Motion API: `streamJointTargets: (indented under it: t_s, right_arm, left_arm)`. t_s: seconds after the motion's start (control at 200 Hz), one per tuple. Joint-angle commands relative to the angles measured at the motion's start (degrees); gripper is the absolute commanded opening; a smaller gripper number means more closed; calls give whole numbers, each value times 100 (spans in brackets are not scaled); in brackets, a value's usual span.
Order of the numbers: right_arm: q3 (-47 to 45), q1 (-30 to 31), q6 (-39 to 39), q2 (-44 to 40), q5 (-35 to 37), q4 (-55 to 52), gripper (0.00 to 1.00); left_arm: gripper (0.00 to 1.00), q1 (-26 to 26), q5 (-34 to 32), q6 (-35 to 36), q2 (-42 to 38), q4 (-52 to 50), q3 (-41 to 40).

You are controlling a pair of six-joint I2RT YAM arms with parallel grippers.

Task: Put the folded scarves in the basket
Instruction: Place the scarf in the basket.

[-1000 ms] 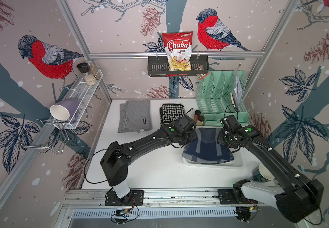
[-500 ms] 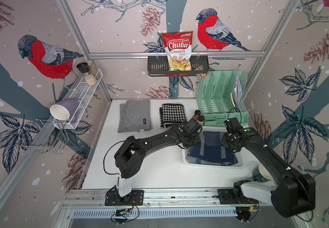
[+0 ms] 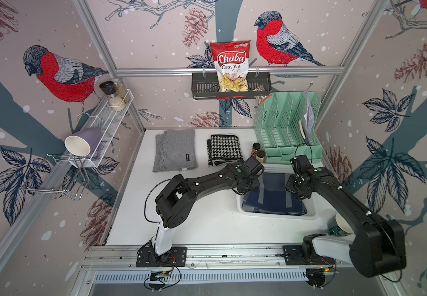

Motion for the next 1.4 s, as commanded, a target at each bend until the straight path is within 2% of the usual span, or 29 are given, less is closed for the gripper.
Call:
streamJointTargets:
  t_s: [0.0, 0.16, 0.3, 0.395, 0.47, 0.555, 0.64, 0.69, 0.735, 0.86, 1.05, 1.13, 1.246, 1.321, 1.396]
  right_arm:
    - [-22, -28, 156, 160, 143, 79, 0]
    - [-135, -142, 251, 261, -54, 215, 0]
    - [-239, -245, 321, 239, 60, 306, 0]
    - [-232, -327, 293, 269, 10, 285, 6]
    - [-221, -337, 299, 256, 14, 265, 16]
    - [-184, -337, 353, 185, 57, 209, 42]
    - [-89, -328, 406, 81, 89, 142, 64]
    - [9, -311, 424, 32, 139, 67, 71]
    - [128, -280, 434, 11, 214, -27, 75]
    - [533, -180, 491, -28, 457, -299, 77]
    - [988, -26, 556, -316, 752, -521, 76]
    - [1013, 47, 563, -390, 728, -482, 68]
    - [915, 169, 589, -449, 567, -344, 56]
    - [808, 227, 616, -427, 429, -246, 51]
    - [678, 240, 627, -398, 238, -143, 45]
  left_arm:
    - [0, -24, -294, 121, 30, -243, 86]
    - [0, -39, -273, 127, 152, -261, 55]
    - [0, -68, -294, 114, 236, -260, 1]
    - [0, -76, -398, 120, 239, -307, 11]
    - [0, -77, -523, 148, 229, -410, 83]
    - [0, -94, -652, 184, 202, -542, 202]
    - [20, -152, -796, 202, 159, -681, 364]
    - [31, -201, -893, 206, 125, -775, 467]
    - [36, -241, -982, 198, 81, -843, 557]
    - [41, -343, -1339, 137, -50, -1172, 847]
    - [41, -419, -1700, -5, -370, -1380, 940]
    - [39, -419, -1619, 8, -447, -1287, 912]
    - [28, -420, -1222, 75, -338, -1024, 887]
    - [21, -421, -1004, 83, -195, -894, 872]
    - [19, -419, -817, 119, -2, -822, 879]
